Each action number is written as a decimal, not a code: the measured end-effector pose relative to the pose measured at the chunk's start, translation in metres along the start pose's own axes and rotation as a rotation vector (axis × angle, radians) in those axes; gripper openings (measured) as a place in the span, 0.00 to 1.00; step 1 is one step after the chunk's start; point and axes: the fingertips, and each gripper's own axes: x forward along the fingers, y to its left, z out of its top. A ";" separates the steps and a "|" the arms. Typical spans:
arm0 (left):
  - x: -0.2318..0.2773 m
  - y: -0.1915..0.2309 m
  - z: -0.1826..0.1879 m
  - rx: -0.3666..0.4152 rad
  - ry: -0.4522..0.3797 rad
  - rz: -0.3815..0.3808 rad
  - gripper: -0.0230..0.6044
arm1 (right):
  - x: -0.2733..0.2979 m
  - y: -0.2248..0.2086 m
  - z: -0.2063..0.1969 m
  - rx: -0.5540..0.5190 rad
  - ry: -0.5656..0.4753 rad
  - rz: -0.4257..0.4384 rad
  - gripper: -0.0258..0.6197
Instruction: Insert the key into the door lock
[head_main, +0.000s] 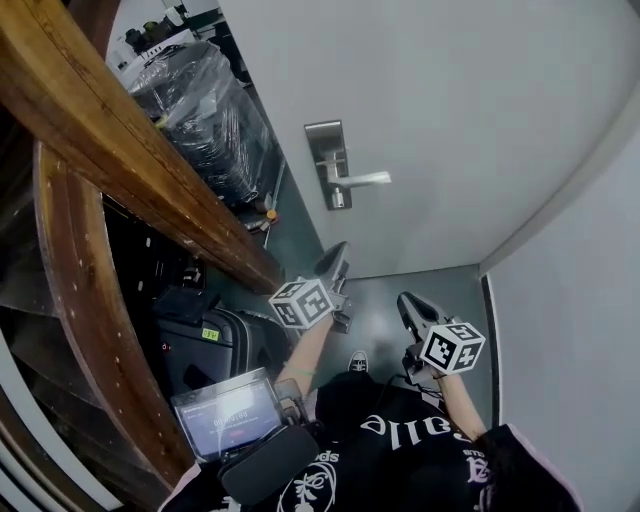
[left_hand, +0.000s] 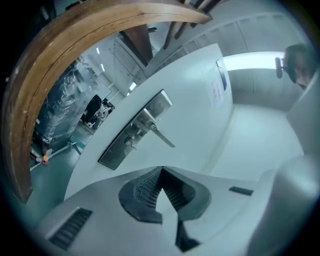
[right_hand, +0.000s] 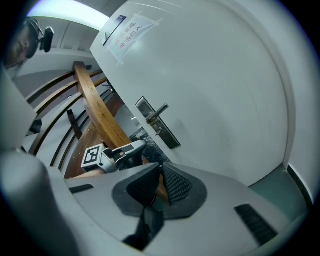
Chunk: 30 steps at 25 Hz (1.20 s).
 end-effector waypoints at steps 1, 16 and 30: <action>-0.007 -0.013 0.000 0.042 -0.001 -0.003 0.04 | -0.005 0.001 0.000 -0.006 0.002 0.006 0.09; -0.154 -0.162 -0.107 0.186 -0.007 0.085 0.04 | -0.125 0.039 -0.031 -0.080 0.032 0.147 0.09; -0.282 -0.205 -0.160 0.221 -0.011 0.195 0.04 | -0.192 0.092 -0.091 -0.060 0.048 0.243 0.09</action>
